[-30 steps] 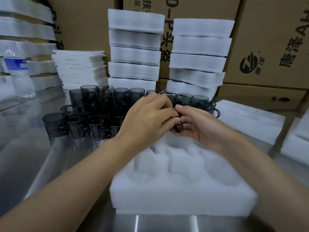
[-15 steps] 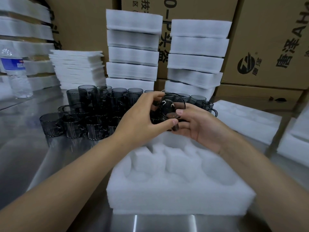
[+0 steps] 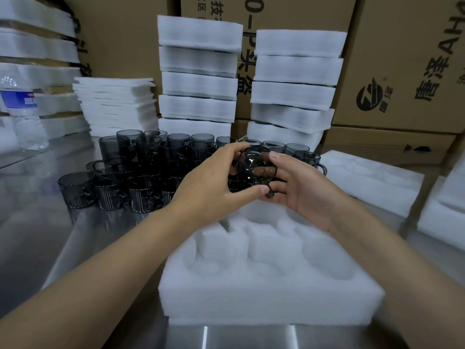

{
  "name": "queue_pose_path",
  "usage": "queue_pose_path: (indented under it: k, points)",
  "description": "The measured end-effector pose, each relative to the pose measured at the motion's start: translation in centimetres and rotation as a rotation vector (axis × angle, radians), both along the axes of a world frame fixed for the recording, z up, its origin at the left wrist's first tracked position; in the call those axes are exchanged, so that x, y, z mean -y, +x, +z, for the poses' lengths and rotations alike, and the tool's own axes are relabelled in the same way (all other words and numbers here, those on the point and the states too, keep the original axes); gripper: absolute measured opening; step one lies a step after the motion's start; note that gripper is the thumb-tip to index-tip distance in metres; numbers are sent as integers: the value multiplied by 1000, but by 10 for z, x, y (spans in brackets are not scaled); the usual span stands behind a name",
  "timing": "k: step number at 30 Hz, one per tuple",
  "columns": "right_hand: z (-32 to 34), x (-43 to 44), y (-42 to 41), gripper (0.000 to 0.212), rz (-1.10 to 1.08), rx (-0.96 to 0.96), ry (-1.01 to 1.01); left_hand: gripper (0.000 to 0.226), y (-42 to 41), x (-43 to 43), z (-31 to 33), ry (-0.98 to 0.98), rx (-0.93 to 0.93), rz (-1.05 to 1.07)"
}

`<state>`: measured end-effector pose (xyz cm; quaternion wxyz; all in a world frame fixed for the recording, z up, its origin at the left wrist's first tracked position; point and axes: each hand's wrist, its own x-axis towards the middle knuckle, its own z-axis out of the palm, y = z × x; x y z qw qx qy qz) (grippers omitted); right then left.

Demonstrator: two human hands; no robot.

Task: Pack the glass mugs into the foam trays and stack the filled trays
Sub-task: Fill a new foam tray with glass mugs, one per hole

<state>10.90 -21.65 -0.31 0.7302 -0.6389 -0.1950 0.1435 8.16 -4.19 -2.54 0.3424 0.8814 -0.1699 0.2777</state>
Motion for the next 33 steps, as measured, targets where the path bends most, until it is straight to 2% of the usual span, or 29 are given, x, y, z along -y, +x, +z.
queue_pose_path:
  k: [12,17,22,28,33]
  points:
    - [-2,2,-1,59,12,19,8,79,0,0,0,24,-15,-6]
    - [-4,1,-1,73,20,70,9,73,0,-1,1,9,-31,1]
    - [-5,0,-1,75,19,83,4,72,1,-1,0,27,-27,30]
    - [-6,0,0,57,63,122,-21,71,1,-2,0,30,-25,85]
    - [-7,1,1,52,63,126,-20,67,1,-1,0,-47,-49,50]
